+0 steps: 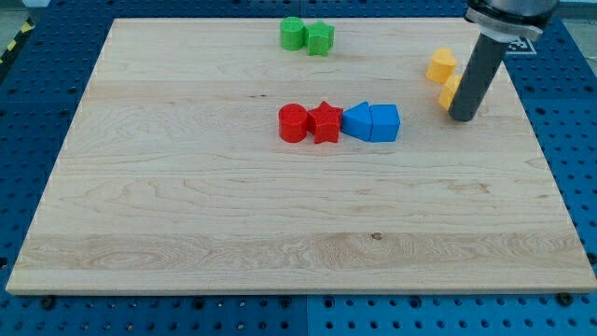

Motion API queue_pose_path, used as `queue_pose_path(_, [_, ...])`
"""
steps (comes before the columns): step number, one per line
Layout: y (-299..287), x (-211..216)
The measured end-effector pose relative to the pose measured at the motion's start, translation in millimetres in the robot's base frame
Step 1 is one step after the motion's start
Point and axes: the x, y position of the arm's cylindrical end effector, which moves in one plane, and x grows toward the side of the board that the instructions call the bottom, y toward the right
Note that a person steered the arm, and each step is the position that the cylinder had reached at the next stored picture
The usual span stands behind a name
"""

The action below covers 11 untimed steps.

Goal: Push yellow hexagon a bit left

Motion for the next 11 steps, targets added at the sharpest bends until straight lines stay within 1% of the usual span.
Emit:
queue_pose_path(1, [0, -9])
queue_pose_path(2, [5, -9])
queue_pose_path(4, [41, -11])
queue_pose_path(5, [41, -13])
queue_pose_path(6, [41, -26])
queue_pose_path(7, [38, -42])
queue_pose_path(10, [-15, -40])
queue_pose_path(11, [-15, -14])
